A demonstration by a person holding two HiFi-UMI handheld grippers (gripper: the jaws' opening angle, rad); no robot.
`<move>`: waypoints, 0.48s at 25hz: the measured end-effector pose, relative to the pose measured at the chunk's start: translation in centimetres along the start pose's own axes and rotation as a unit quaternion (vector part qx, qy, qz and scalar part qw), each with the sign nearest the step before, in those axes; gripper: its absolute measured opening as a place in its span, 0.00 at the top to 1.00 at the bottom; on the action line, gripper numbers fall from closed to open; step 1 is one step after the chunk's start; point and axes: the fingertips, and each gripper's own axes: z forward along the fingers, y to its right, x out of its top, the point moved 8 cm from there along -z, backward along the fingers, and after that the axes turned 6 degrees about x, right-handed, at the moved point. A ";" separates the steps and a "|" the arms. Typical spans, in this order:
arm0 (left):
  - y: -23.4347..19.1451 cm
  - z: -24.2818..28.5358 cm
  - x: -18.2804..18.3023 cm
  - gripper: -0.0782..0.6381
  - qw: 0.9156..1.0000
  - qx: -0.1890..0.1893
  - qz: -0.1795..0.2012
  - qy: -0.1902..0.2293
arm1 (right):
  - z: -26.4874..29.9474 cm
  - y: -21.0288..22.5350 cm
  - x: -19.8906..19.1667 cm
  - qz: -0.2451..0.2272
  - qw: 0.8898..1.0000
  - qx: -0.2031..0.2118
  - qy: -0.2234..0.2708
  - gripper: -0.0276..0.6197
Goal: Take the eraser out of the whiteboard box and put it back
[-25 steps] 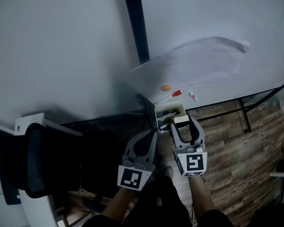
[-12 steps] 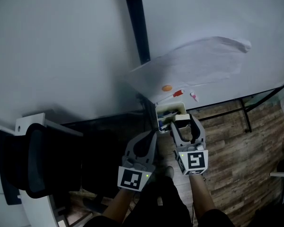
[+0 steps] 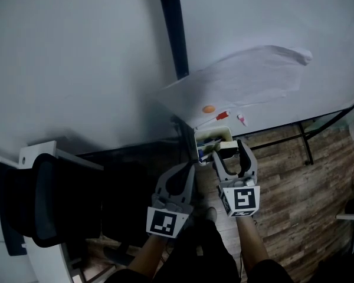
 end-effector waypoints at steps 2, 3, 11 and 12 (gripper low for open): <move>0.0 0.0 0.0 0.88 1.000 0.000 -0.002 -0.001 | 0.0 0.1 0.2 -0.002 1.000 -0.005 0.004 0.54; 0.0 0.0 0.0 0.88 1.000 0.000 -0.002 -0.001 | -0.1 0.1 0.4 -0.003 1.000 -0.007 0.007 0.54; 0.2 0.1 0.6 0.88 1.000 -0.001 -0.002 0.004 | -0.6 0.8 1.2 -0.001 1.000 -0.019 0.015 0.54; 0.3 0.1 0.8 0.88 1.000 -0.001 -0.002 0.005 | -0.7 0.8 1.4 -0.003 1.000 -0.019 0.017 0.54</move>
